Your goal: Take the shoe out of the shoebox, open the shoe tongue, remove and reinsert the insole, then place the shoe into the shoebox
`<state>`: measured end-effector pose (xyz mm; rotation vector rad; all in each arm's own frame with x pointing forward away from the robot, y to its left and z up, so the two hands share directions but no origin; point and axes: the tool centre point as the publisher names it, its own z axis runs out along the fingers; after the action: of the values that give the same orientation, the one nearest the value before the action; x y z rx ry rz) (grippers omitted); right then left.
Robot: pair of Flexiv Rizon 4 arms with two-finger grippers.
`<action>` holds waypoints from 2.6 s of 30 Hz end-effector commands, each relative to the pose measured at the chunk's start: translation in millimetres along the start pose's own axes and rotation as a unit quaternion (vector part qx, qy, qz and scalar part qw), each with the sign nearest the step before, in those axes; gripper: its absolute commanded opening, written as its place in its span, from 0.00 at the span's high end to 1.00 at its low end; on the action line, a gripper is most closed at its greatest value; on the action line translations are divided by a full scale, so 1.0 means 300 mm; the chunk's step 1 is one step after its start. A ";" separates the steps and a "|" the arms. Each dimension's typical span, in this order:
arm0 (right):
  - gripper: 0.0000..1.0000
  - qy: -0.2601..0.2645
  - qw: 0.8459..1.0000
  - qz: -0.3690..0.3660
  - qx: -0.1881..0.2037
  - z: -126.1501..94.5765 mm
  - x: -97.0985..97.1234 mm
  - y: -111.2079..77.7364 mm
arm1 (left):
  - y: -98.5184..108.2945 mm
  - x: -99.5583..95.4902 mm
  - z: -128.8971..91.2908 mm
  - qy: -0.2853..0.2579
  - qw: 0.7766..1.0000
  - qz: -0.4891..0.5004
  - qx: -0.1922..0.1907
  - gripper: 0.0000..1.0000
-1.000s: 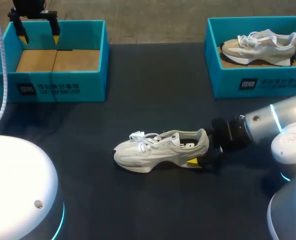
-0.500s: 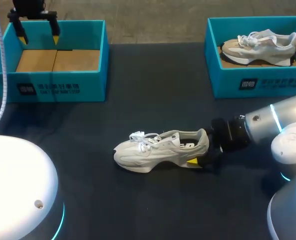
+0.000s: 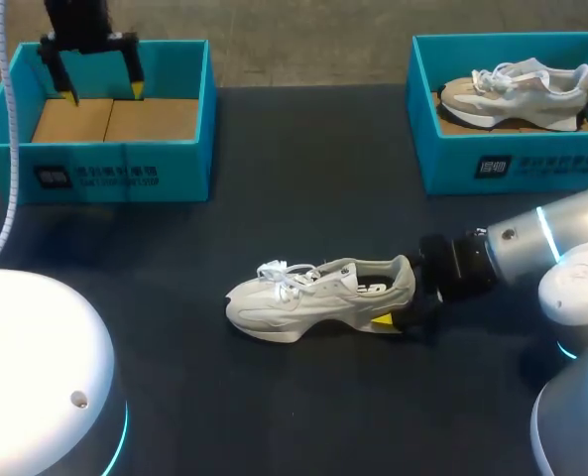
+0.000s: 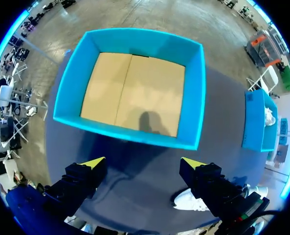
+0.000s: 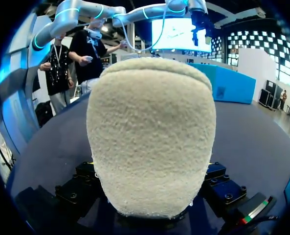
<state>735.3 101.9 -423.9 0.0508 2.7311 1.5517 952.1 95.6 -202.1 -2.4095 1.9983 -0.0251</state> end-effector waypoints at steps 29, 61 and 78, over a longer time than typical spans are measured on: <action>1.00 0.000 1.000 0.000 0.002 0.005 -0.004 0.002 | 0.488 0.456 0.110 -0.030 0.995 0.092 -0.040 0.00; 1.00 0.000 1.000 0.000 0.002 0.005 -0.004 0.002 | 0.811 0.770 0.220 -0.060 0.990 0.124 -0.044 0.00; 1.00 0.000 1.000 0.000 0.002 0.005 -0.004 0.002 | 0.928 0.861 0.256 -0.069 0.993 0.098 0.023 0.00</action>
<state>735.5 102.1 -424.0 0.0508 2.7309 1.5518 733.4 -208.9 -283.5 -2.1200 2.1417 0.1127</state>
